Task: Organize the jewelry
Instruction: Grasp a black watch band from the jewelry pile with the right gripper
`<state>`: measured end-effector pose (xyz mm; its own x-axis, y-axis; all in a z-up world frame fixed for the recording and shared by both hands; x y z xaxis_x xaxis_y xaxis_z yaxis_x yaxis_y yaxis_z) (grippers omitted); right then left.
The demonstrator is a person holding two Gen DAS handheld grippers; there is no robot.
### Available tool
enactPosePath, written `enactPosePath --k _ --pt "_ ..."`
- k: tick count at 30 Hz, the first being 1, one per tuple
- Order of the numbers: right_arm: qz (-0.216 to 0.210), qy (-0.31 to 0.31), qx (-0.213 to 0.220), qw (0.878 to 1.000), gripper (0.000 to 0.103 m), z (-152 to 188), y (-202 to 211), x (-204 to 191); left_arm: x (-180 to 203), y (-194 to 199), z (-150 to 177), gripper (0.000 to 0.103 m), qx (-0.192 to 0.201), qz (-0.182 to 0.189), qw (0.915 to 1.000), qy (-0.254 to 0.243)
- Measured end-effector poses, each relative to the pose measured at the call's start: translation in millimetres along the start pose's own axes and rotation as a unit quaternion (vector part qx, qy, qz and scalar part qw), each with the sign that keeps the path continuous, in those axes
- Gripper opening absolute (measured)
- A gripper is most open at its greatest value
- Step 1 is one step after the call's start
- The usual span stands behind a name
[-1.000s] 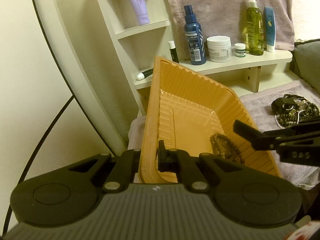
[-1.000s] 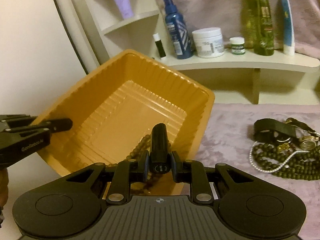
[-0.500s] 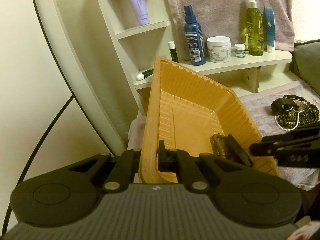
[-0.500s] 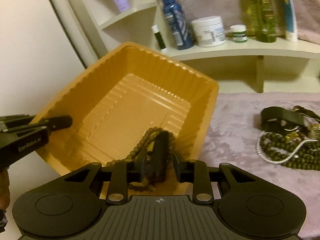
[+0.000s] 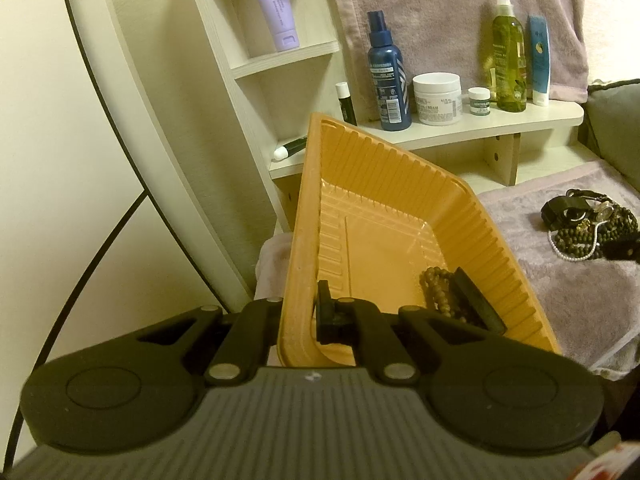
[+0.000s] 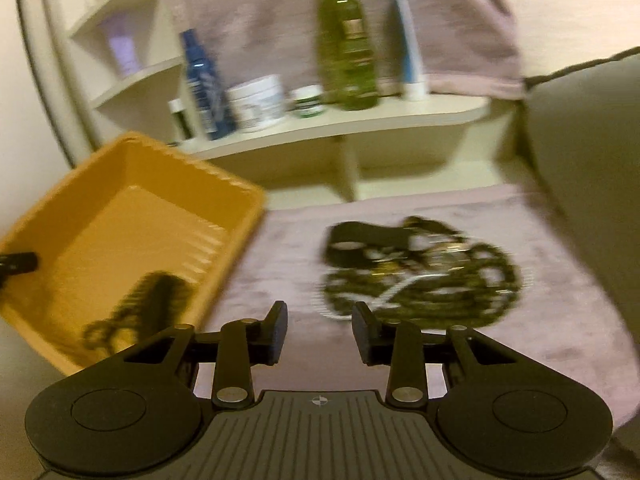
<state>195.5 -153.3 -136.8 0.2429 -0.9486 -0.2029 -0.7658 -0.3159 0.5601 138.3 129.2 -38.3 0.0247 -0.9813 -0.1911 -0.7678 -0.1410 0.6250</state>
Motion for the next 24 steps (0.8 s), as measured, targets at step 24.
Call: enactPosePath --k 24 --pt "0.075 0.031 0.026 0.996 0.036 -28 -22 63 0 0 1 0.004 -0.001 -0.001 1.0 -0.005"
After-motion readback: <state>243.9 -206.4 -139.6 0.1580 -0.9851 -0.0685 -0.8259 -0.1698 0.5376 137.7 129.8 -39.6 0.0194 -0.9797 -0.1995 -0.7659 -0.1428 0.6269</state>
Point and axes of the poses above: each gripper's, at about its wrist camera, not at the fingertips, and y roughly against the way its jaws point, x to its right, z to its underside, the point moved 8 cm from there along -y, roughly the way its jaws point, and after that the axes turned 8 degrees about z, right-handed, at the moved point
